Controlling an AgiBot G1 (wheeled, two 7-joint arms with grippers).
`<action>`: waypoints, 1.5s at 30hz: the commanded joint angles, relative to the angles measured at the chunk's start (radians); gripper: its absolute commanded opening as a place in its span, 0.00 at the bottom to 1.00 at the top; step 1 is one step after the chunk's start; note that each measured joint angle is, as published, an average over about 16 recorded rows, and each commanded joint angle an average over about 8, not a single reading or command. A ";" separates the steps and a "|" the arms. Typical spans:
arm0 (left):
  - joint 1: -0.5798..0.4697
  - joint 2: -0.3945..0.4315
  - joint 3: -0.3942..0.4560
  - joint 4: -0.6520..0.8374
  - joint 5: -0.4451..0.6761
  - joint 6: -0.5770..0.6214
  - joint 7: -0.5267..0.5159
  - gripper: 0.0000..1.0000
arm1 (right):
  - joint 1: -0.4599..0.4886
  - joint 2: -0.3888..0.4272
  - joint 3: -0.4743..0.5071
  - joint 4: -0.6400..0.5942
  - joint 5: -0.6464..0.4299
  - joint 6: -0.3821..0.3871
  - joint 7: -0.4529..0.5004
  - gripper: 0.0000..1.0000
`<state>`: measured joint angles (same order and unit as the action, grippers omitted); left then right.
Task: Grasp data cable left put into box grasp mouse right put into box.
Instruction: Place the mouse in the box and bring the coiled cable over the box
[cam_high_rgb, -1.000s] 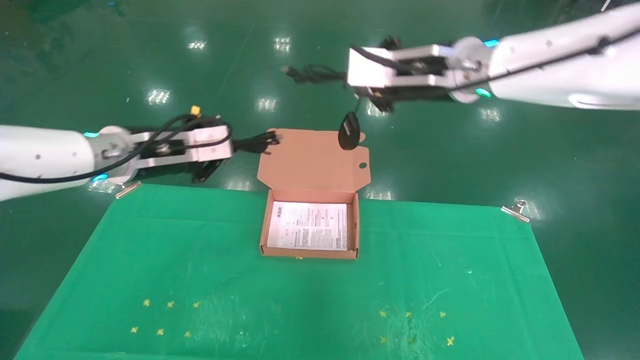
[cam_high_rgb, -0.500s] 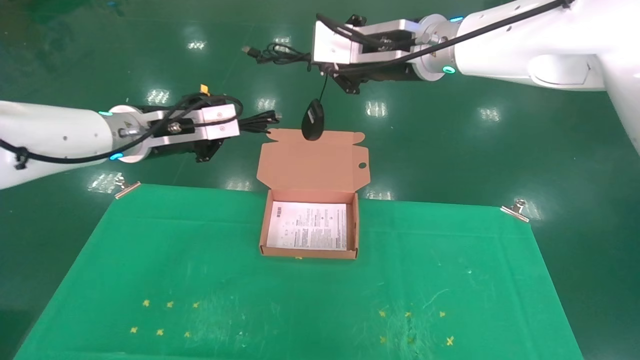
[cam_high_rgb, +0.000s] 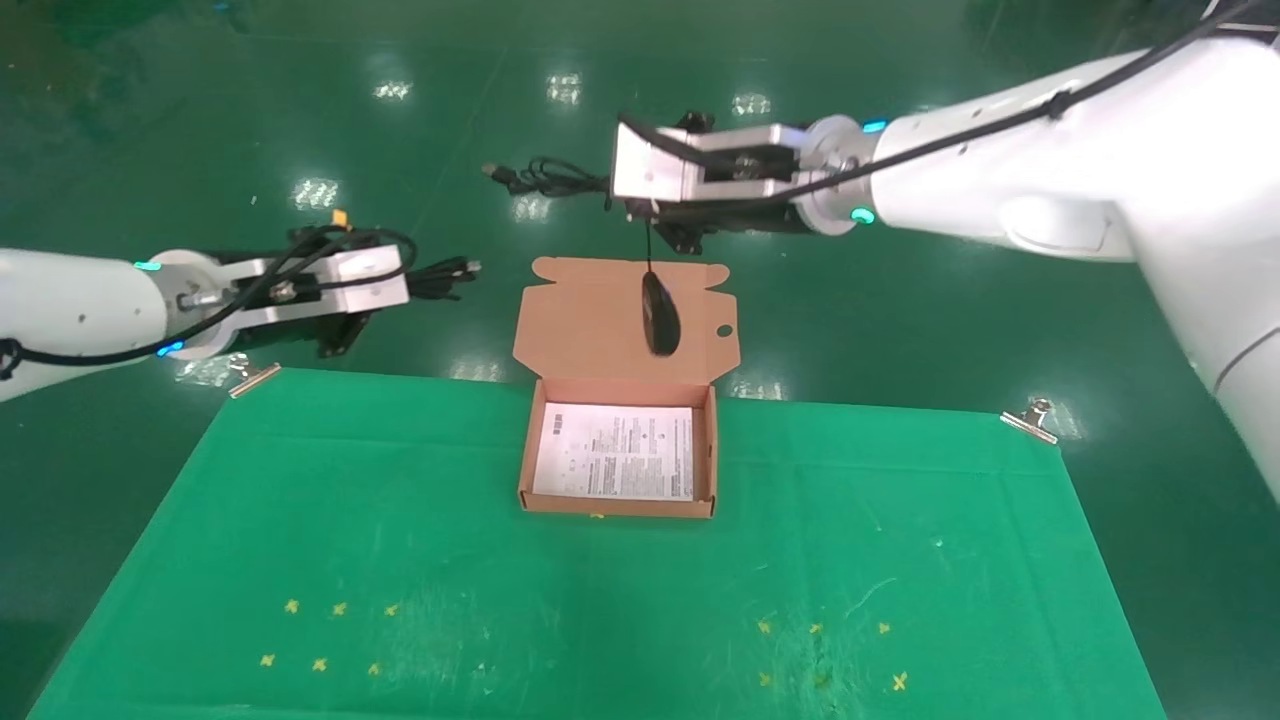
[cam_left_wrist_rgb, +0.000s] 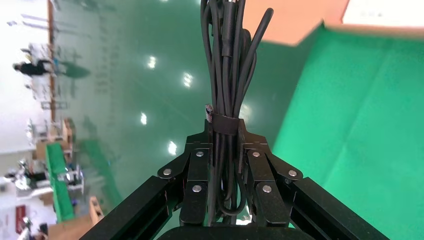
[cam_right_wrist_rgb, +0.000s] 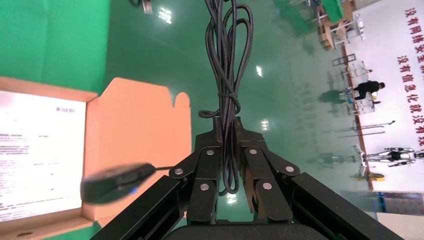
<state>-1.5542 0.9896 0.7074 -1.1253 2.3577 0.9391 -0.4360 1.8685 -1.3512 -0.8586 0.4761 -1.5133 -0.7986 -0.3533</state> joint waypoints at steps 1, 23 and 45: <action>0.002 -0.009 0.002 0.006 0.027 0.013 -0.020 0.00 | -0.012 -0.003 -0.011 -0.001 0.000 0.006 -0.004 0.00; 0.005 -0.012 0.005 -0.007 0.065 0.032 -0.055 0.00 | -0.130 -0.017 -0.179 0.034 0.144 0.056 0.046 0.00; 0.005 -0.012 0.005 -0.008 0.065 0.033 -0.056 0.00 | -0.229 -0.014 -0.331 -0.115 0.268 0.144 0.218 0.00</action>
<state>-1.5487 0.9773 0.7125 -1.1329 2.4229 0.9719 -0.4916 1.6401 -1.3661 -1.1861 0.3773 -1.2430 -0.6519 -0.1361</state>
